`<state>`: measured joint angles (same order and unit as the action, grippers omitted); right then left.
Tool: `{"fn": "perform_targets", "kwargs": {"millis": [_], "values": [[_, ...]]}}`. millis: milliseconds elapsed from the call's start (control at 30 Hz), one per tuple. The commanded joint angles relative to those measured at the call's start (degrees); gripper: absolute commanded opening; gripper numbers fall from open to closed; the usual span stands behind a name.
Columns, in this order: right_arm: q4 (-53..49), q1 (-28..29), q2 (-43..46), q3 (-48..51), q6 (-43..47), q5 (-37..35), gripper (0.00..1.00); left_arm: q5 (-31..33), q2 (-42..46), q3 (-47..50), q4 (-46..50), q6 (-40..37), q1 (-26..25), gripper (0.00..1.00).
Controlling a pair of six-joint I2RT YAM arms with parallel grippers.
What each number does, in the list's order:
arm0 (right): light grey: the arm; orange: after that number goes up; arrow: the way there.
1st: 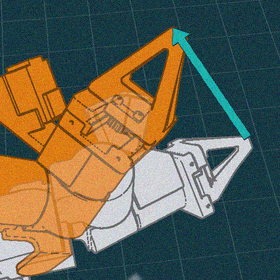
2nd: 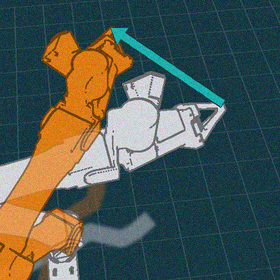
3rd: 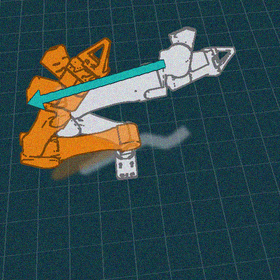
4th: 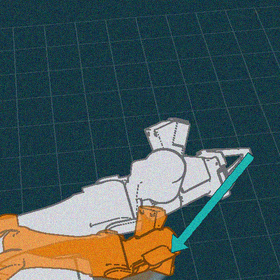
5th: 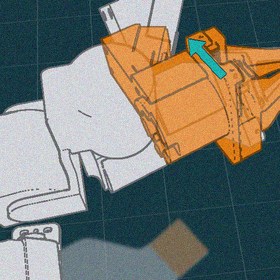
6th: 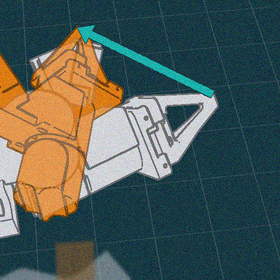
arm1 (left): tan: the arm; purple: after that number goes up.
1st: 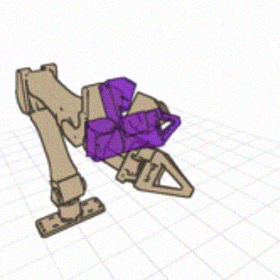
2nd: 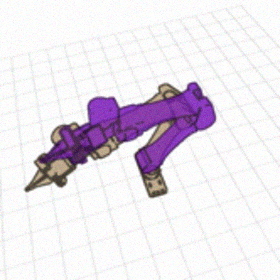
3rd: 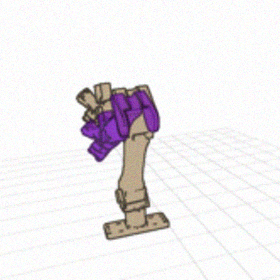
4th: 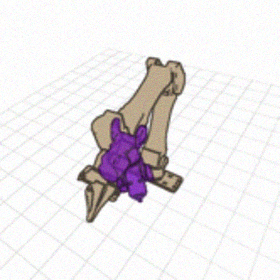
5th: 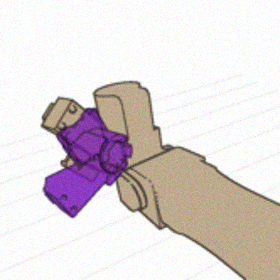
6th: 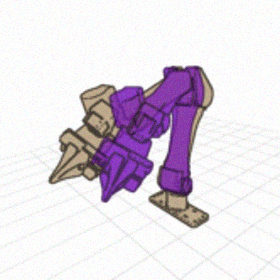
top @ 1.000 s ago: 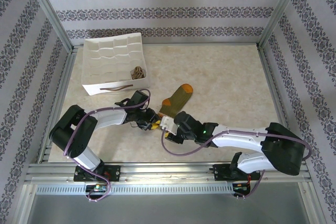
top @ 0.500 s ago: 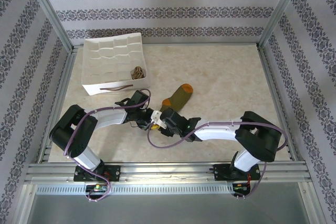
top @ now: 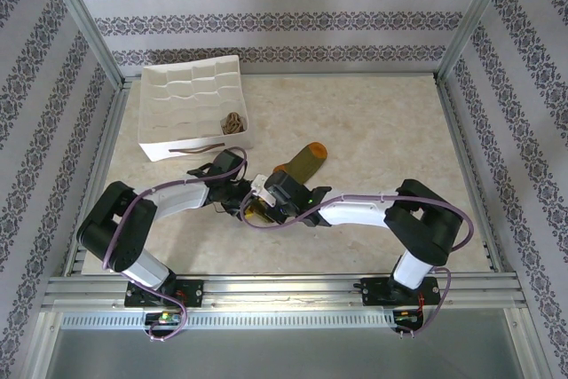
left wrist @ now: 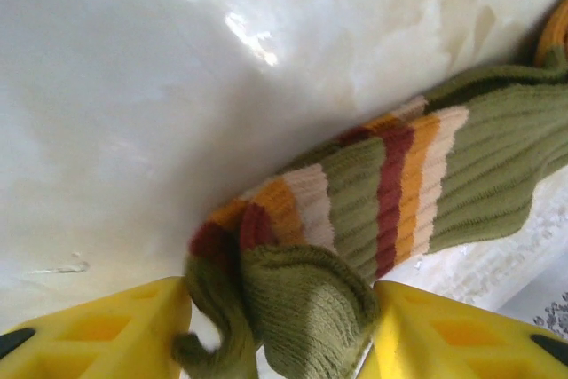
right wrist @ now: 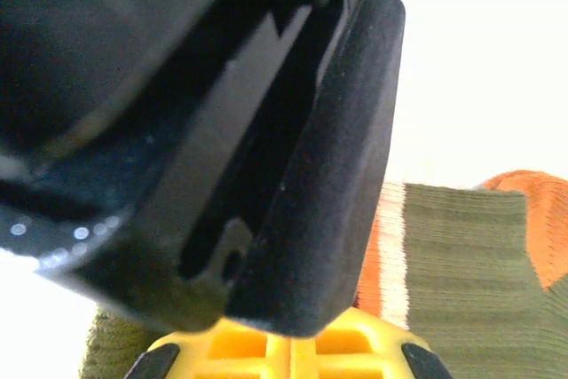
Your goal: Roll the socks
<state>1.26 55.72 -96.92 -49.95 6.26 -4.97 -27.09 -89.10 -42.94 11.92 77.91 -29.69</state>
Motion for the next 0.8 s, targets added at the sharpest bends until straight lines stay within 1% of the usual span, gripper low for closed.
{"fn": "perform_targets", "kwargs": {"millis": [0,67,167,200,300,400,567,633,767], "values": [[-9.55,-1.65,-3.72,1.24,-2.98,0.32,0.0,-4.28,5.06,0.83,-2.23,1.2,0.14,0.54],[-8.12,-1.58,-2.14,2.11,-3.17,0.31,0.02,-4.61,4.88,1.98,-3.94,1.85,0.5,0.51],[-4.82,-1.59,1.82,3.86,-3.71,-0.22,0.13,-5.51,3.53,2.25,-6.53,2.53,0.77,0.44],[-4.13,-1.61,2.97,4.26,-3.83,-0.14,0.17,-5.52,3.28,1.96,-6.82,2.66,0.73,0.43],[-1.29,-1.62,6.41,6.1,-4.06,2.5,0.36,-5.52,3.66,1.04,-6.25,2.7,0.73,0.41],[1.52,-1.22,9.02,8.53,-4.65,4.72,0.45,-5.68,4.11,0.7,-5.6,2.59,0.78,0.41],[4.64,-0.28,12.73,11.85,-6.25,3.89,0.53,-5.68,3.85,0.77,-5.59,2.6,0.77,0.37],[5.06,-0.15,13.64,12.4,-6.64,4.7,0.56,-5.69,3.54,0.48,-5.5,2.35,0.78,0.36],[4.81,0.47,11.53,11.36,-6.96,6.55,0.6,-5.69,2.53,-0.36,-5.28,1.89,0.78,0.35]]}}
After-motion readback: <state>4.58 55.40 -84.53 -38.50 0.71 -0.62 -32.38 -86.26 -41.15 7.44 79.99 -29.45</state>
